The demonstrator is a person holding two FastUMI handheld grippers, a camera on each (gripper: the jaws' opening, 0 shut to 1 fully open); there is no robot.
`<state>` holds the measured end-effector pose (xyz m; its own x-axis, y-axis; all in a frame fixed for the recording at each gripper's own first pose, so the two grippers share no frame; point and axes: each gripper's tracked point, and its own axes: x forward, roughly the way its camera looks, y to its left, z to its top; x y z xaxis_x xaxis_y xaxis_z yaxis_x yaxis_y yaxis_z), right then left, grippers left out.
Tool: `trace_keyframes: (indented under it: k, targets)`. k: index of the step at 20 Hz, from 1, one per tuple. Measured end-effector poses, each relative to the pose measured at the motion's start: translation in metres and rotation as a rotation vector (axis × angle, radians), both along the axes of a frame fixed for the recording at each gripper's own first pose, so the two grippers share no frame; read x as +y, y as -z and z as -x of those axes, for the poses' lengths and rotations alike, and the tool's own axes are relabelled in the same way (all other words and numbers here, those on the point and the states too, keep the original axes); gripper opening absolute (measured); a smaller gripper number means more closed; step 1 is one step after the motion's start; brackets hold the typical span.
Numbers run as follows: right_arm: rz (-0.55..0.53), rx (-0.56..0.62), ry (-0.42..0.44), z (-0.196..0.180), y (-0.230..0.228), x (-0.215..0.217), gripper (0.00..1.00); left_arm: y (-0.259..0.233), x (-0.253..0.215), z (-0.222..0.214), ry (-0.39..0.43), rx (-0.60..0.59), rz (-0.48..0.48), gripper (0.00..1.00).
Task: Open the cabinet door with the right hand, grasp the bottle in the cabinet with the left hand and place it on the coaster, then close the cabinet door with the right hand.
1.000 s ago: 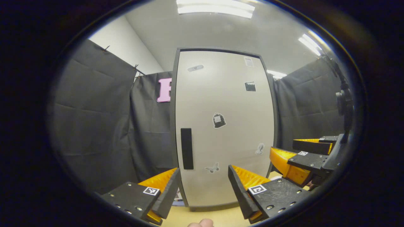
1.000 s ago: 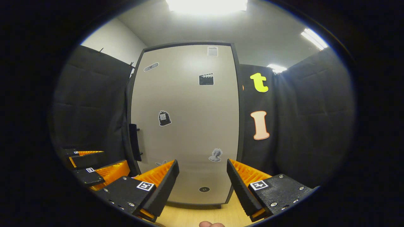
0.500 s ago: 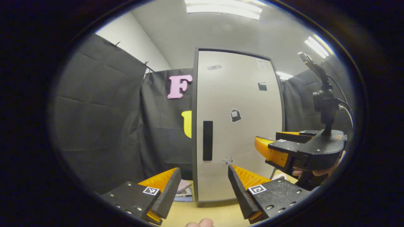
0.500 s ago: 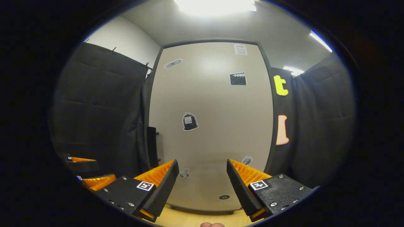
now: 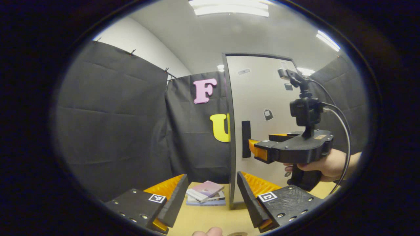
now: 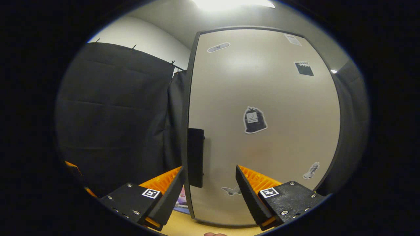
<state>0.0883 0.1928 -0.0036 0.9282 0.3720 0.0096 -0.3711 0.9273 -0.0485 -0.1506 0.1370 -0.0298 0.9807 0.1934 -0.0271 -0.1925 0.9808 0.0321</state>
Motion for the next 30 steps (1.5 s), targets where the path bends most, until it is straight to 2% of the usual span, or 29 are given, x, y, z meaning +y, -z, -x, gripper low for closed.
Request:
trace_keyframes:
  k: [4, 6, 7, 8, 9, 10, 11, 12, 13, 15, 16, 18, 19, 22, 23, 25, 26, 28, 29, 30]
  targets:
    - [0.015, 0.038, -0.009, -0.024, 0.014, 0.027, 0.90, 0.000, 0.017, 0.022, -0.030, 0.011, -0.051, 0.86]
    - [0.032, 0.067, -0.001, -0.031, 0.022, 0.035, 0.84, 0.005, 0.017, 0.030, -0.025, 0.017, -0.037, 0.86]
    - [0.051, 0.079, 0.041, -0.036, 0.026, 0.030, 0.71, 0.010, 0.011, 0.030, -0.004, 0.022, -0.020, 0.91]
    - [0.051, 0.091, 0.064, -0.038, 0.027, 0.027, 0.54, 0.012, 0.008, 0.032, 0.009, 0.025, -0.013, 0.91]
    - [0.024, 0.104, 0.076, -0.041, 0.029, 0.029, 0.37, 0.013, 0.006, 0.035, 0.017, 0.027, -0.017, 0.86]
    - [0.010, 0.120, 0.074, -0.042, 0.029, 0.029, 0.36, 0.013, 0.007, 0.037, 0.019, 0.033, -0.030, 0.91]
    - [0.013, 0.125, 0.058, -0.041, 0.028, 0.028, 0.34, 0.013, 0.006, 0.039, 0.024, 0.034, -0.043, 0.86]
    - [0.018, 0.132, 0.042, -0.040, 0.029, 0.029, 0.34, 0.013, 0.004, 0.038, 0.033, 0.033, -0.048, 0.86]
    - [0.030, 0.132, 0.025, -0.039, 0.029, 0.029, 0.31, 0.014, 0.001, 0.036, 0.044, 0.032, -0.048, 0.90]
    - [0.041, 0.145, 0.006, -0.038, 0.030, 0.030, 0.25, 0.013, -0.004, 0.034, 0.069, 0.029, -0.048, 0.86]
    - [0.041, 0.155, -0.002, -0.036, 0.031, 0.029, 0.24, 0.012, -0.006, 0.033, 0.079, 0.029, -0.047, 0.91]
    - [0.050, 0.157, -0.018, -0.033, 0.031, 0.028, 0.21, 0.015, -0.004, 0.035, 0.079, 0.035, -0.050, 0.82]
    - [0.052, 0.158, -0.028, -0.030, 0.031, 0.029, 0.20, 0.016, -0.002, 0.031, 0.083, 0.033, -0.046, 0.91]
    - [0.056, 0.164, -0.054, -0.021, 0.031, 0.027, 0.20, 0.028, 0.013, 0.023, 0.077, 0.061, -0.035, 0.90]
    - [0.063, 0.166, -0.059, -0.021, 0.032, 0.026, 0.20, 0.033, 0.019, 0.019, 0.071, 0.070, -0.034, 0.86]
    - [0.067, 0.172, -0.059, -0.016, 0.033, 0.024, 0.20, 0.043, 0.026, 0.011, 0.077, 0.074, -0.013, 0.86]
    - [0.072, 0.175, -0.057, -0.014, 0.033, 0.023, 0.19, 0.047, 0.029, 0.007, 0.082, 0.073, -0.006, 0.90]
    - [0.082, 0.174, -0.056, -0.010, 0.033, 0.020, 0.21, 0.053, 0.032, 0.000, 0.103, 0.060, -0.006, 0.86]
    - [0.089, 0.176, -0.058, -0.009, 0.034, 0.018, 0.21, 0.053, 0.032, 0.000, 0.117, 0.046, -0.008, 0.91]
    - [0.094, 0.177, -0.061, -0.007, 0.034, 0.017, 0.20, 0.051, 0.030, -0.005, 0.139, 0.031, -0.006, 0.91]
